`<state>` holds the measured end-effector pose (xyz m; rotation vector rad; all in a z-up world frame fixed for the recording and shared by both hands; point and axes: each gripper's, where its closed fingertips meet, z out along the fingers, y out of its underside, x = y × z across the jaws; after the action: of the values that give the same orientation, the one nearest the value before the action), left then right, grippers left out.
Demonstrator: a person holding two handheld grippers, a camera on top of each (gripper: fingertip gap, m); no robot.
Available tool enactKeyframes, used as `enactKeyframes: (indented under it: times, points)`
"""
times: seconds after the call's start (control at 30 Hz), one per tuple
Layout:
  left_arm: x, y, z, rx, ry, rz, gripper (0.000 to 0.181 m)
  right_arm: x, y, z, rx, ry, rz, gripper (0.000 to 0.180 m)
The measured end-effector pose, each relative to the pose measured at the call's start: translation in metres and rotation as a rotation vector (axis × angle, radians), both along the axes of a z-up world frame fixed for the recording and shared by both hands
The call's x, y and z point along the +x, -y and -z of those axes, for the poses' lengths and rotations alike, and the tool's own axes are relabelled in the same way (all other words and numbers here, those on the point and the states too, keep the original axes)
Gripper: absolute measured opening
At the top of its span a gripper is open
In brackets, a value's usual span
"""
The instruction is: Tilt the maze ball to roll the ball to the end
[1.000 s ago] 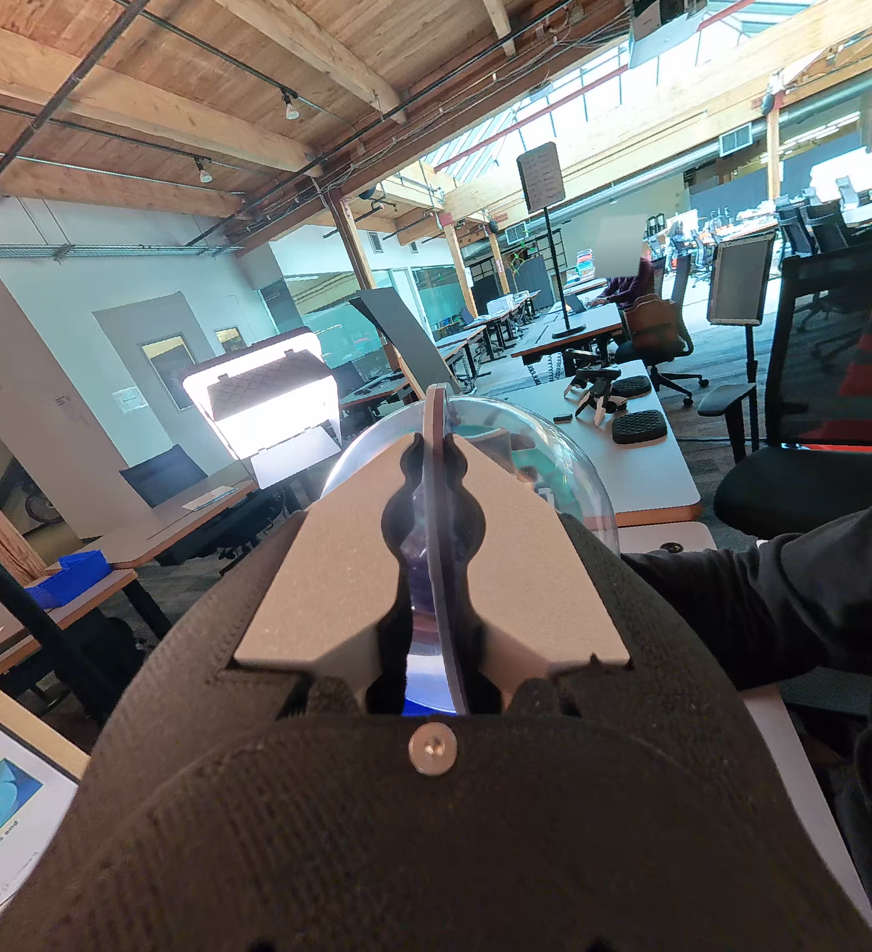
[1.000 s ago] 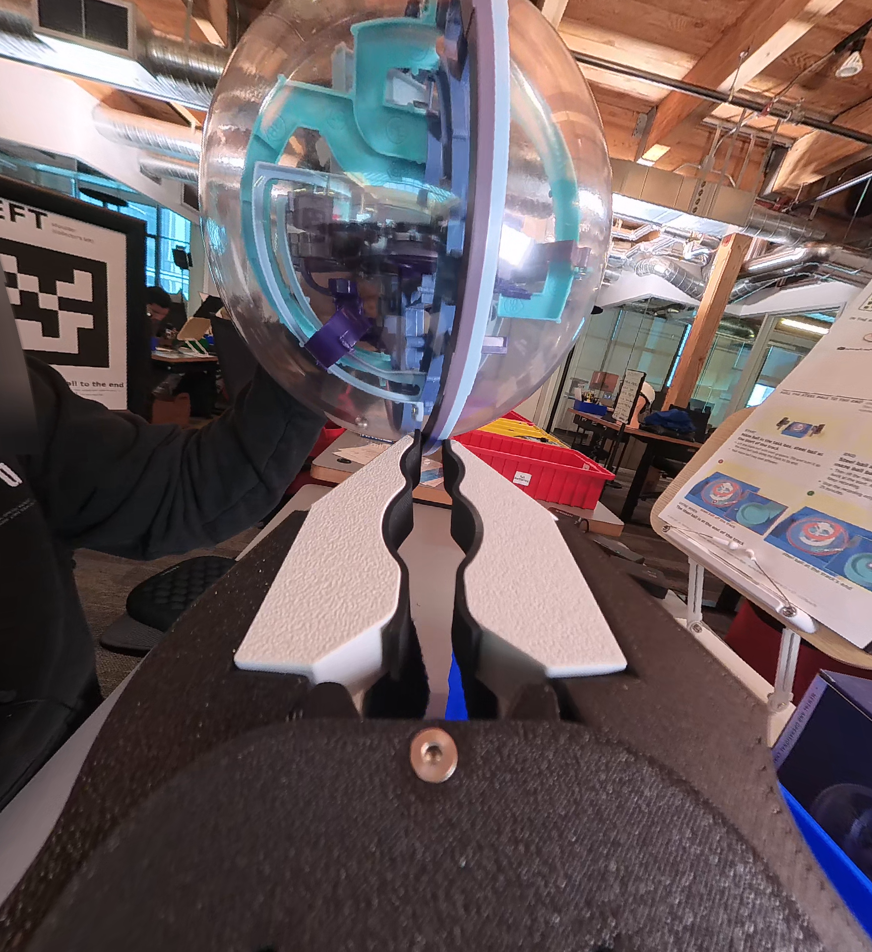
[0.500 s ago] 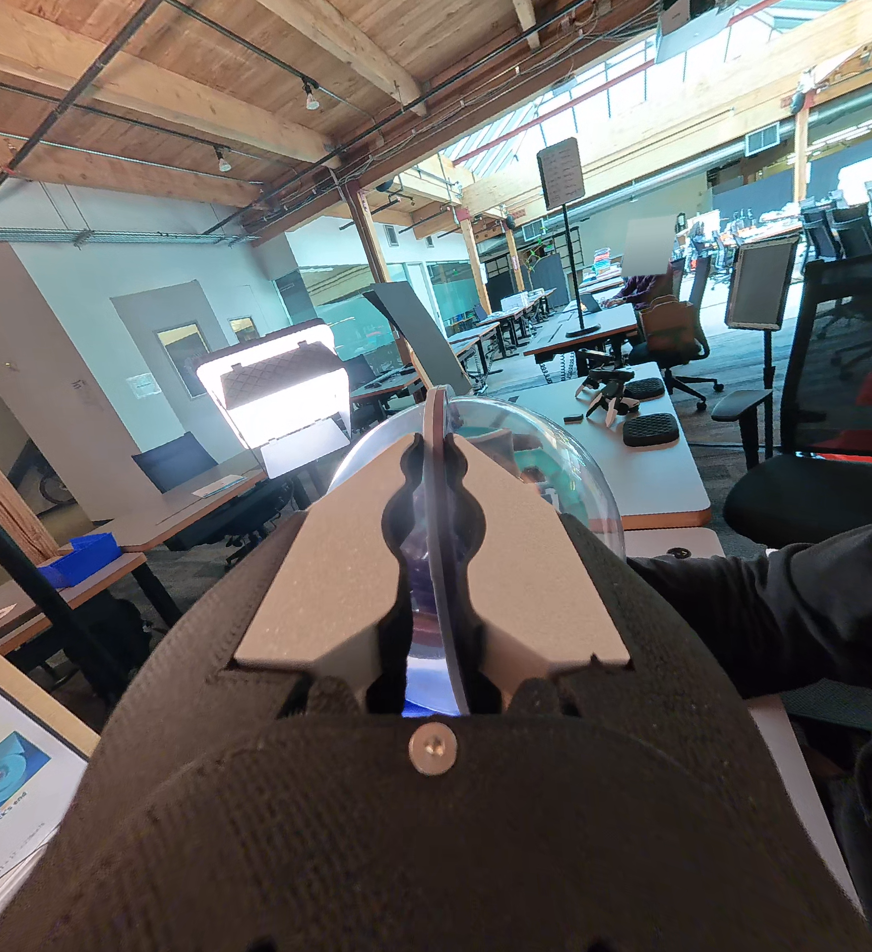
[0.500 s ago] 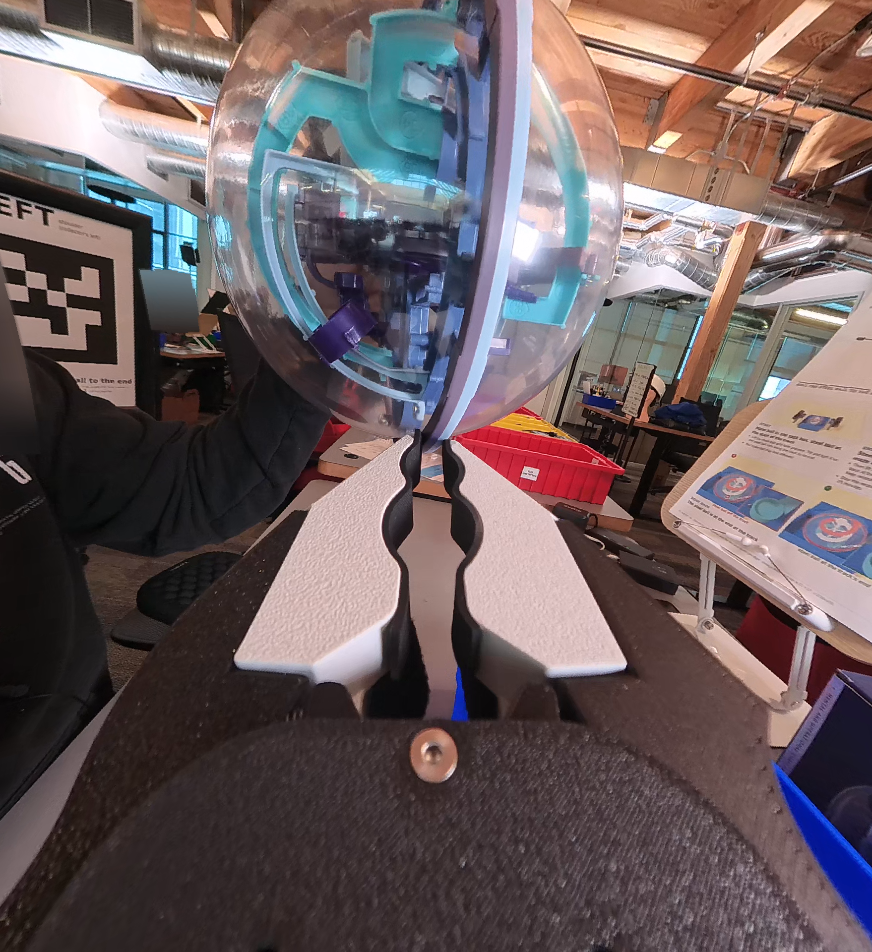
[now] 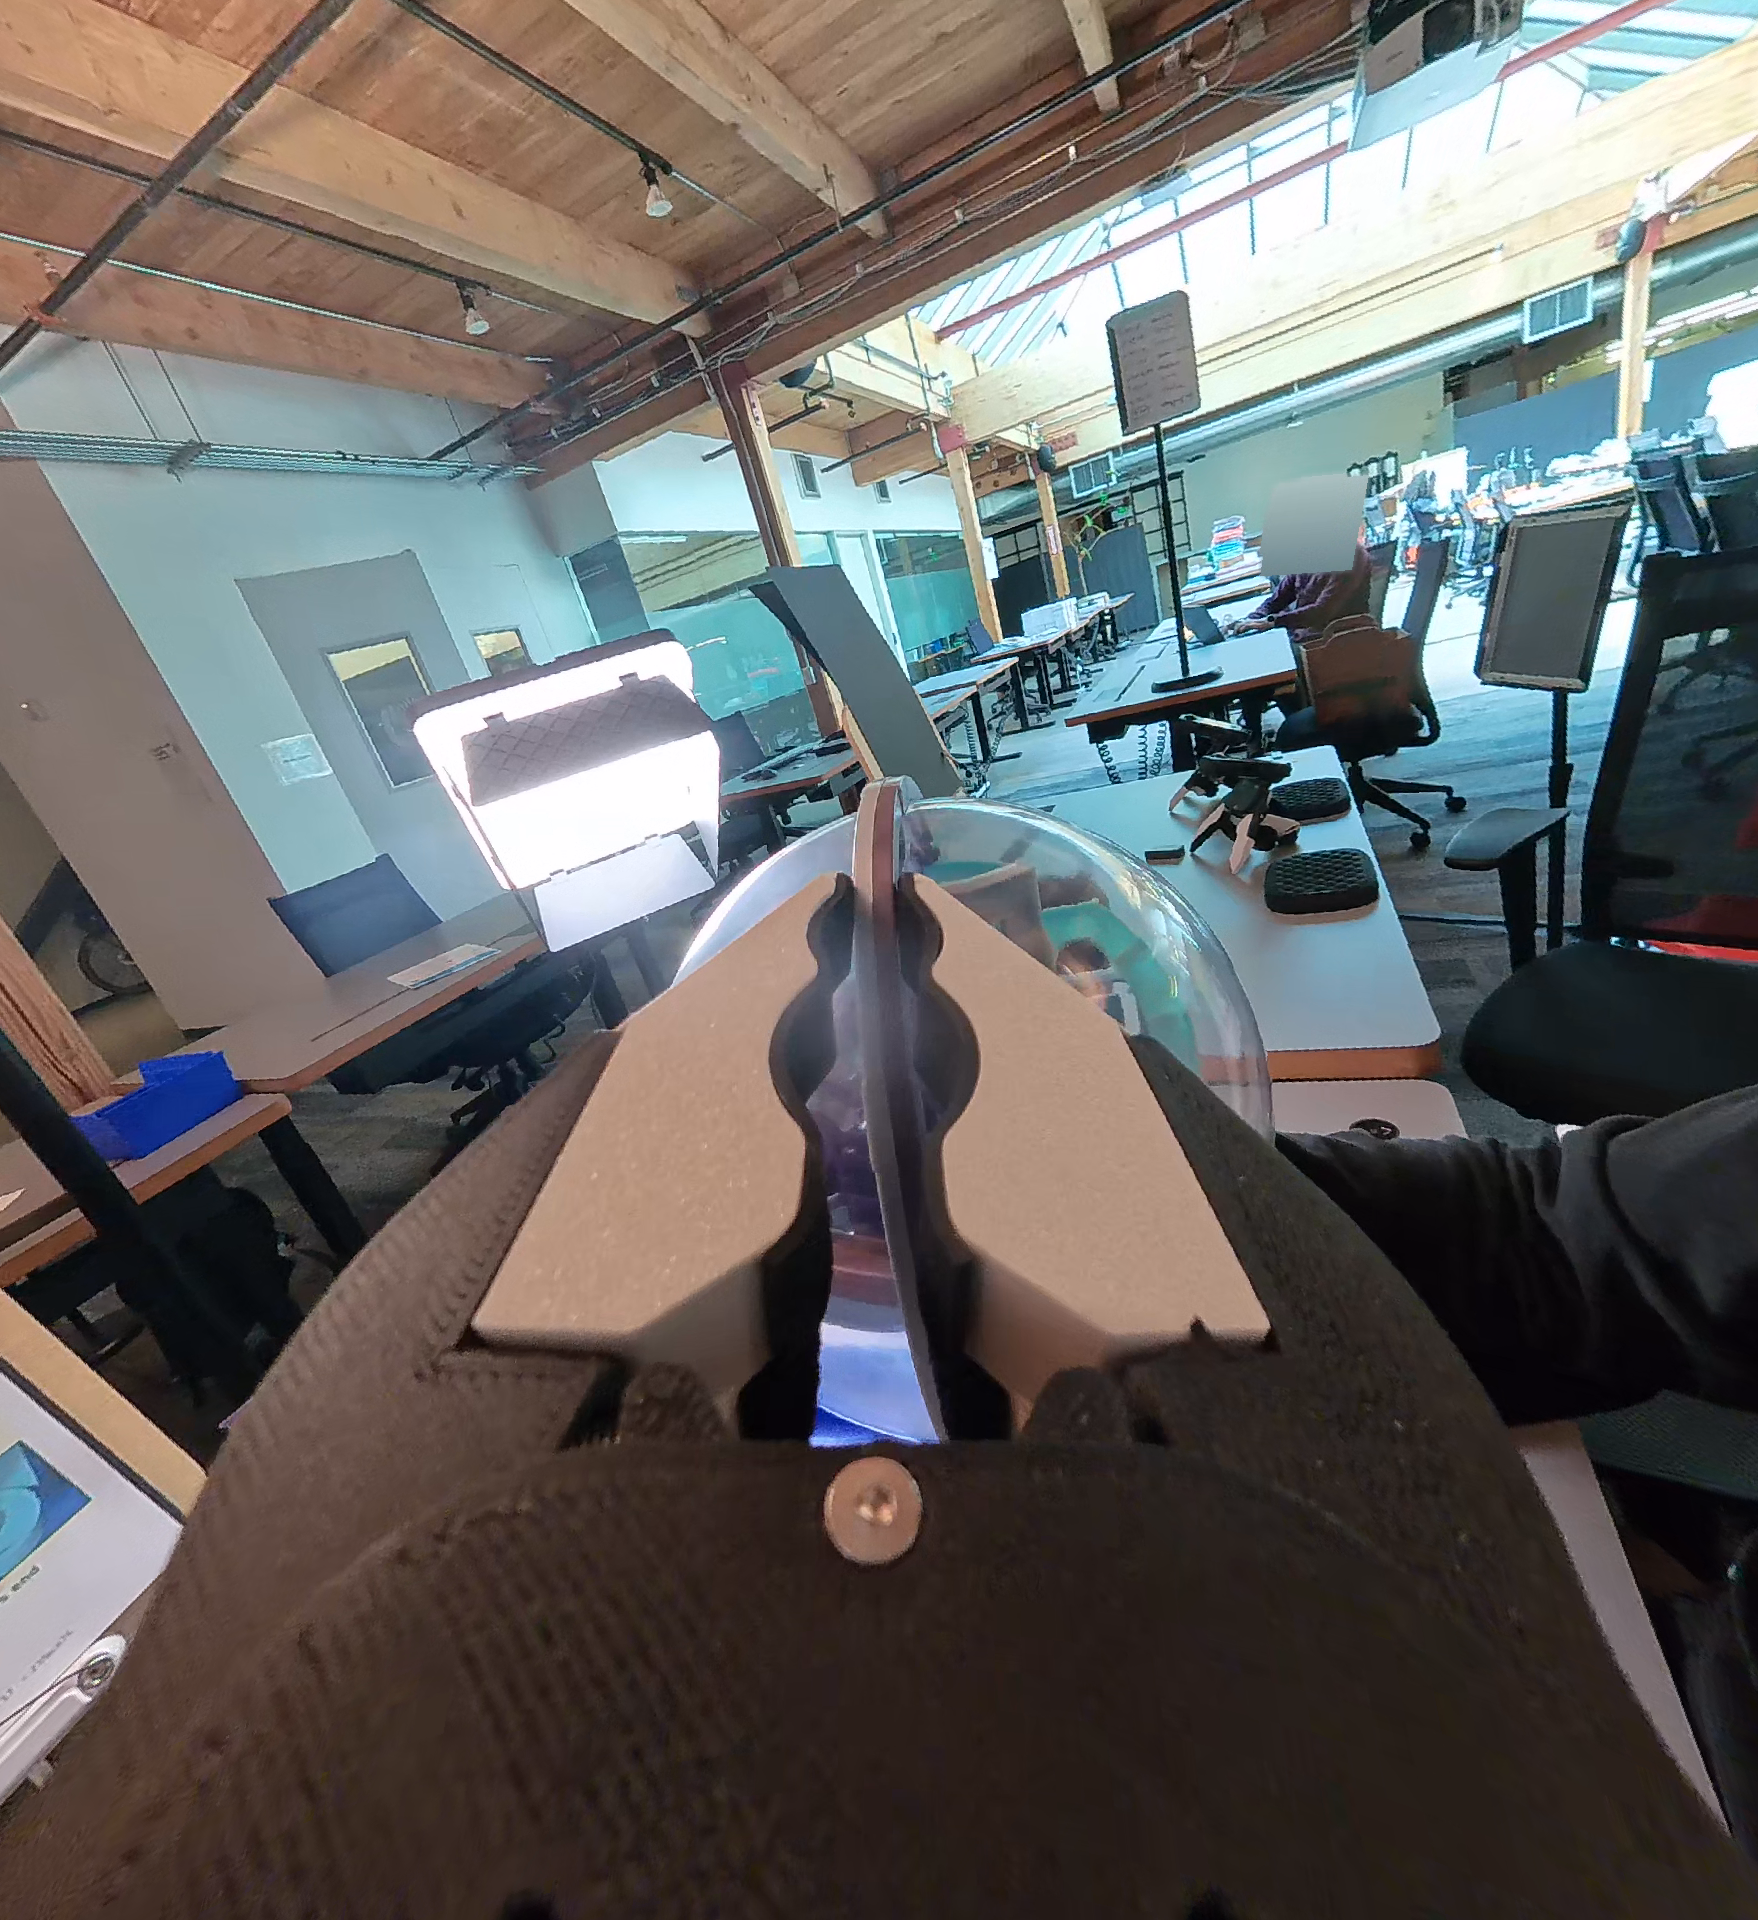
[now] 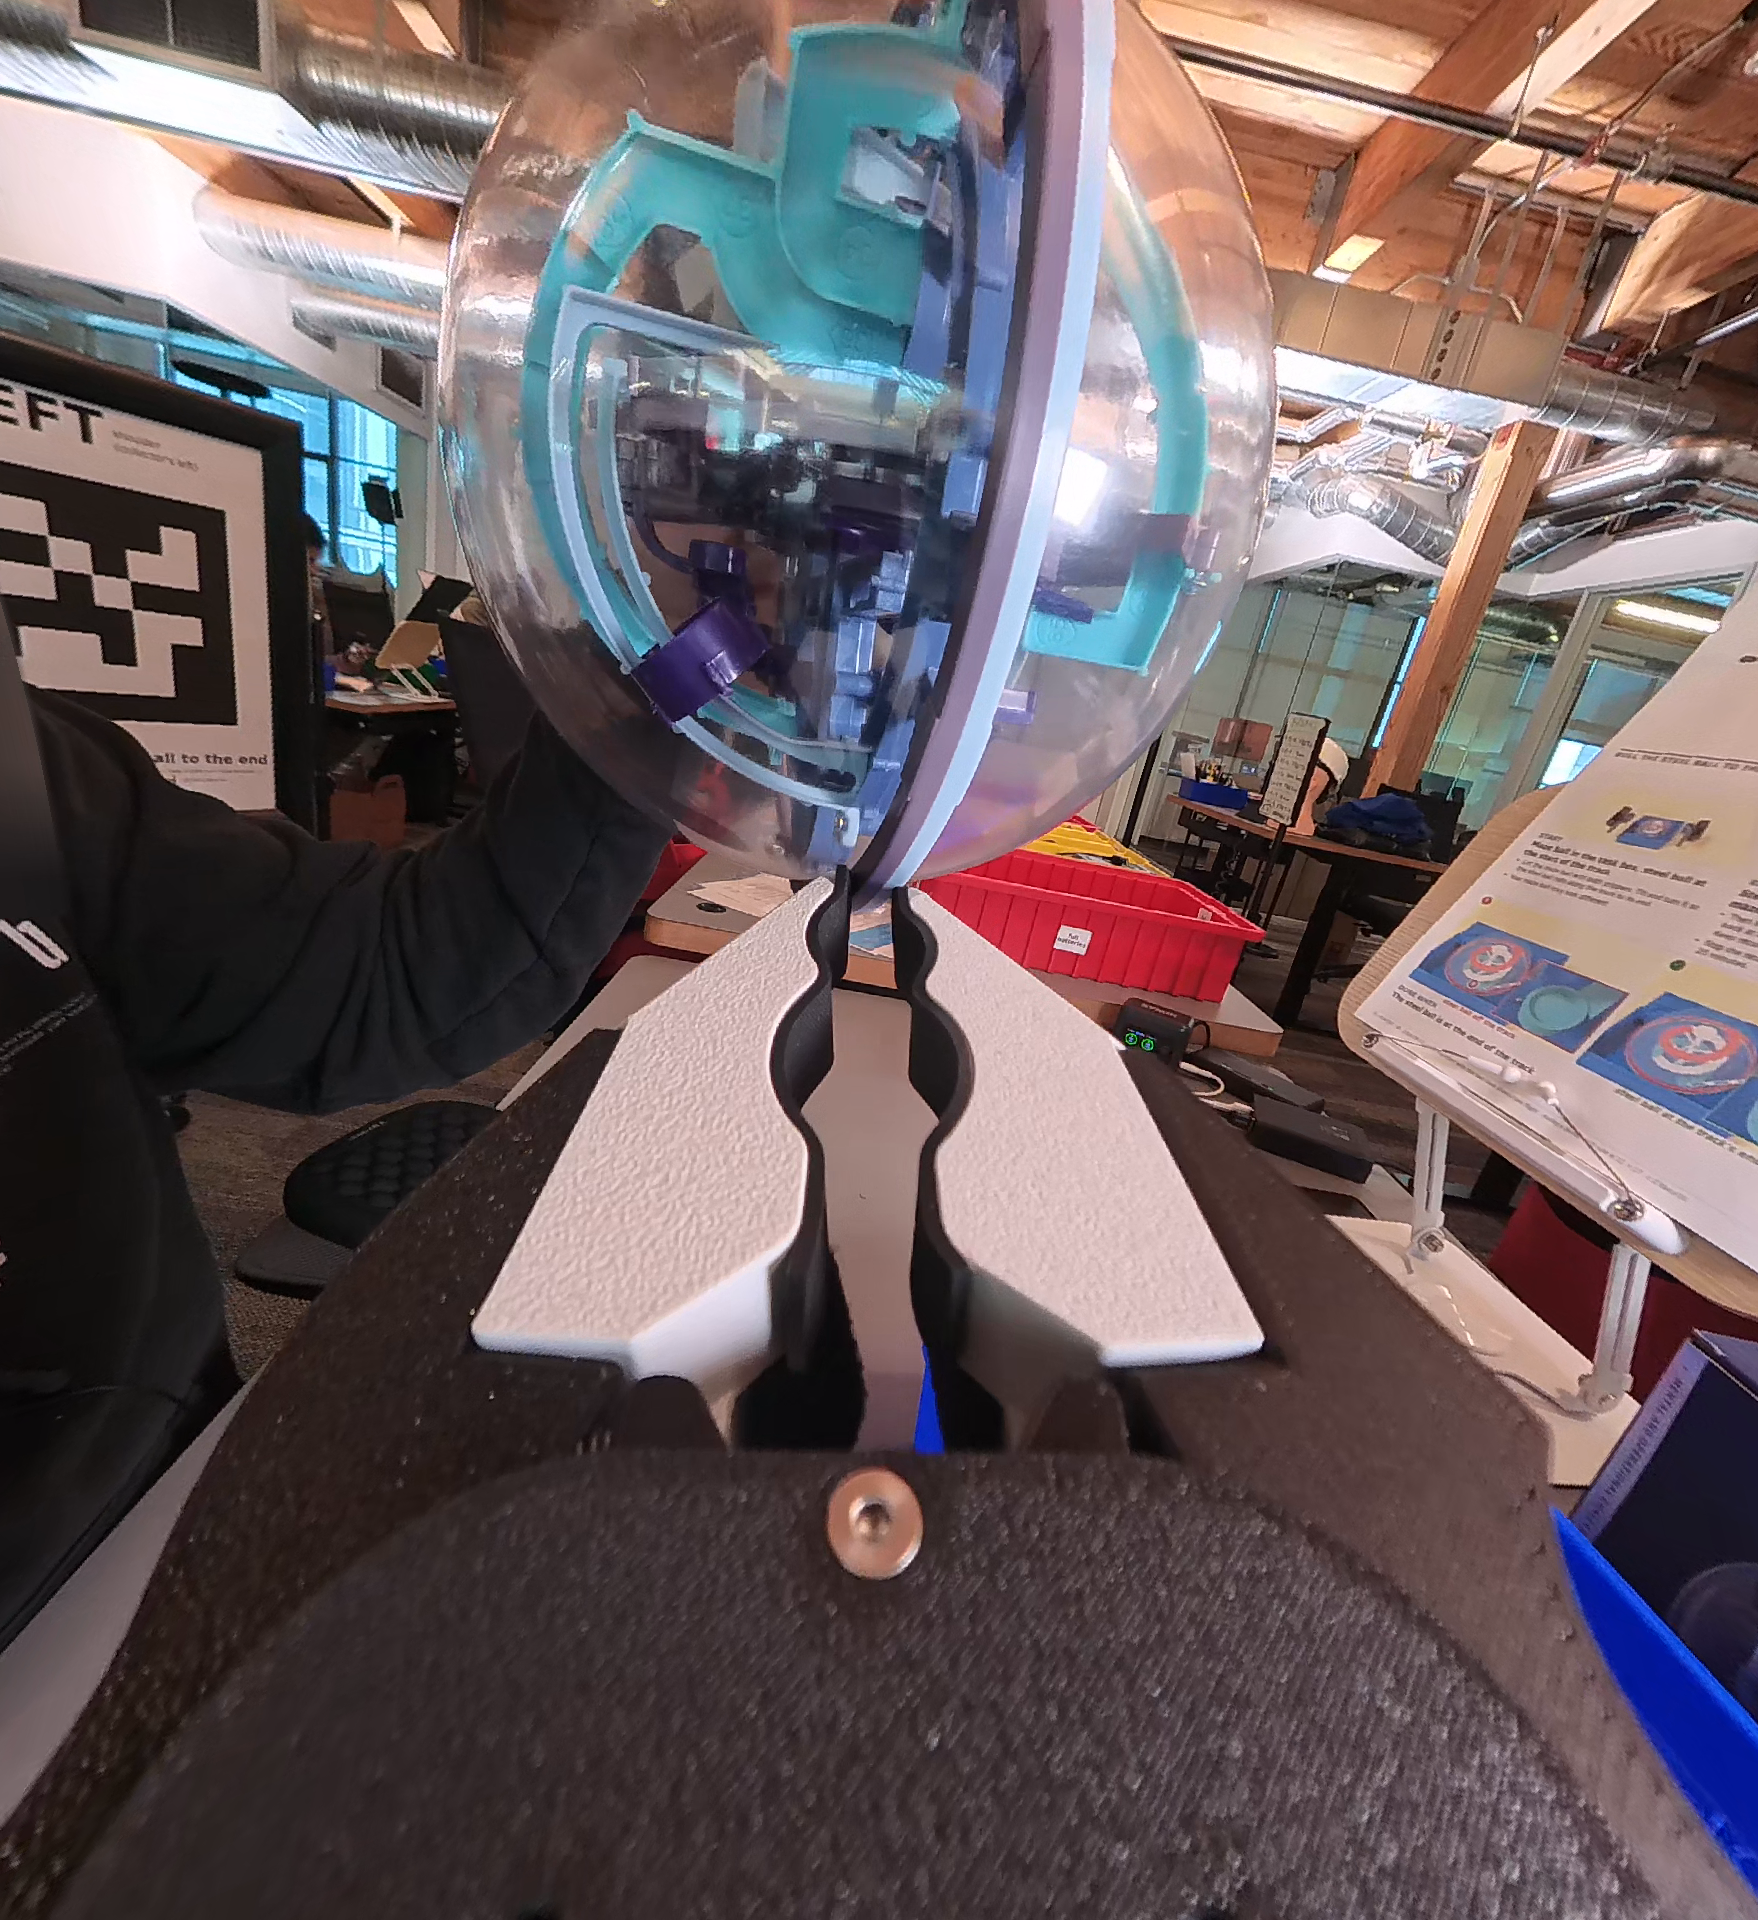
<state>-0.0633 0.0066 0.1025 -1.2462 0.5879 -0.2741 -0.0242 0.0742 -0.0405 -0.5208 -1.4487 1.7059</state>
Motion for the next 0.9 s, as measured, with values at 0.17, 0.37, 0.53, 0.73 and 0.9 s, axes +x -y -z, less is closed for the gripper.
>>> enactKeyframes:
  times: [0.17, 0.37, 0.53, 0.73, 0.9]
  points:
    - [-0.002, -0.001, 0.001, -0.006, 0.008, -0.003, 0.008, -0.001, 0.001, 0.002, 0.001, 0.007, -0.003, 0.005]
    - [-0.005, -0.002, 0.002, -0.014, 0.022, -0.003, 0.008, -0.002, 0.002, 0.003, 0.008, 0.014, -0.005, 0.005]
    - [-0.008, -0.005, 0.004, -0.023, 0.040, -0.003, 0.008, -0.002, 0.001, 0.005, 0.010, 0.024, -0.009, 0.005]
    - [-0.012, -0.007, 0.007, -0.032, 0.055, -0.004, 0.008, -0.003, 0.001, 0.008, 0.014, 0.037, -0.016, 0.005]
    - [-0.015, -0.008, 0.011, -0.040, 0.067, -0.005, 0.008, -0.005, 0.001, 0.012, 0.013, 0.052, -0.019, 0.005]
